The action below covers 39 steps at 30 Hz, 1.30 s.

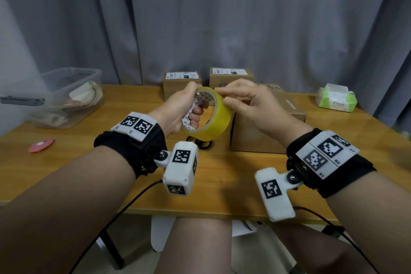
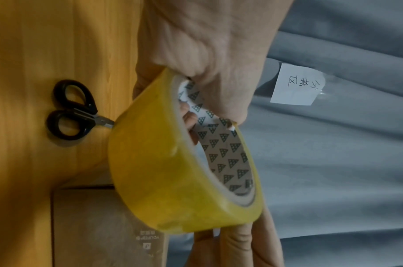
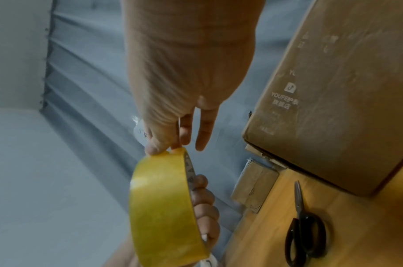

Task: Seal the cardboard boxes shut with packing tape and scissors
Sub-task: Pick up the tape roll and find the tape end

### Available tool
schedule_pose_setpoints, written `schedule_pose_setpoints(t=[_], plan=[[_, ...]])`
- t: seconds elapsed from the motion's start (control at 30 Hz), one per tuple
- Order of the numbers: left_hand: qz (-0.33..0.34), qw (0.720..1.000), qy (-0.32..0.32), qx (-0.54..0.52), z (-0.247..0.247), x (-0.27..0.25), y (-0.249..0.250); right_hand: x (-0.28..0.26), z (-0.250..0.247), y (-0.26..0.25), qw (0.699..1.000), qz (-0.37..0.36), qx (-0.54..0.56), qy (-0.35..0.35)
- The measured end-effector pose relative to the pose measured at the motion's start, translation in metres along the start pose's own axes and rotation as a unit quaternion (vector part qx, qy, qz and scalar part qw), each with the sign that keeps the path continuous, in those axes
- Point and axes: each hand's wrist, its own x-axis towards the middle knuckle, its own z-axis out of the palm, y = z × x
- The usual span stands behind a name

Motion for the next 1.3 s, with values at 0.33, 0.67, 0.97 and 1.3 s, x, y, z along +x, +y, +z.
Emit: schedule_pose_setpoints(t=[0.33,0.67,0.97,1.3], plan=[[-0.036,0.999,-0.02,0.001,0.005,0.0,-0.002,0.003,-0.004,-0.008,0.997,-0.015,-0.077,-0.001],[0.232,0.96,0.062,0.146,0.007,-0.004,0.002,0.008,-0.001,0.0,0.987,0.028,-0.139,0.074],[0.375,0.802,-0.045,0.463,0.006,-0.016,0.018,0.025,-0.002,0.01,0.967,0.175,-0.145,0.118],[0.395,0.82,-0.052,0.412,0.016,-0.005,0.029,0.015,-0.018,0.027,0.947,0.195,0.218,0.131]])
